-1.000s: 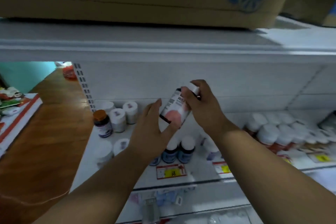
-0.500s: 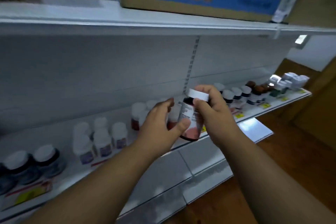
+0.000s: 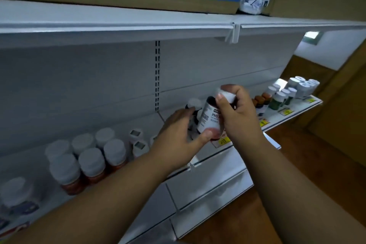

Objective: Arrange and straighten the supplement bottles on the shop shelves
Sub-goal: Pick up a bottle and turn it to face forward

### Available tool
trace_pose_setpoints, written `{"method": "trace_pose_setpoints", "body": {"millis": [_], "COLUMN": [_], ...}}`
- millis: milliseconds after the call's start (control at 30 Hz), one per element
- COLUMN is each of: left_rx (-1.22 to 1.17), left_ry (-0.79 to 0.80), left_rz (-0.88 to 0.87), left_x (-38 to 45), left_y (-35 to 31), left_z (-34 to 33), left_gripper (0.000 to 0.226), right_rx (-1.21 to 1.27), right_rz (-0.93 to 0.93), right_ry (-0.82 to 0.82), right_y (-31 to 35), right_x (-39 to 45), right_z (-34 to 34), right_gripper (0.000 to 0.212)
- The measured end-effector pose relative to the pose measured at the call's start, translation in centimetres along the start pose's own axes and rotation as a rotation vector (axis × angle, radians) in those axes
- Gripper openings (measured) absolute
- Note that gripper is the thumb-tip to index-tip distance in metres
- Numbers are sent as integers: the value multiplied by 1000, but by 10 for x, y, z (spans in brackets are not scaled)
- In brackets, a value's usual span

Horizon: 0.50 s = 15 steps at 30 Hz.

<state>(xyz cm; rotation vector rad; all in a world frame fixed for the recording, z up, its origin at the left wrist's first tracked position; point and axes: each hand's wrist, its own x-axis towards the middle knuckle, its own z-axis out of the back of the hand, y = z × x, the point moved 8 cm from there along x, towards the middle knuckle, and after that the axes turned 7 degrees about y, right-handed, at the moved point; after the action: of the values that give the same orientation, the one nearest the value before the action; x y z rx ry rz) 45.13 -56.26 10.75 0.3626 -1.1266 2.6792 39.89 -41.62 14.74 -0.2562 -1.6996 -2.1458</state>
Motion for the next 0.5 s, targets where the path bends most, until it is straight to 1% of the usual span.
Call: {"method": "trace_pose_setpoints", "body": {"millis": [133,233,300,400,500], "left_rx": [138,189,255,377,521], "left_ry": [10,-16,-25,54,129], "left_rz": [36,57,104,282,389], "left_x": [42,69,88,108,121], "left_y": [5,10,18,39,49], "left_z": [-24,-41,-54,-84,-107], "left_gripper": [83,81,86,100,112], "right_rx": [-23,3,-31,-82,-172], "right_rz": [-6,84,153,141,132], "right_ry": [-29,-54,-37,86,320], "right_y": [-22,-37,-52,-80,-108], "right_x": [50,89,114,154,181], "right_z": [29,47,54,53,35], "right_gripper": [30,22,20,20,22]}}
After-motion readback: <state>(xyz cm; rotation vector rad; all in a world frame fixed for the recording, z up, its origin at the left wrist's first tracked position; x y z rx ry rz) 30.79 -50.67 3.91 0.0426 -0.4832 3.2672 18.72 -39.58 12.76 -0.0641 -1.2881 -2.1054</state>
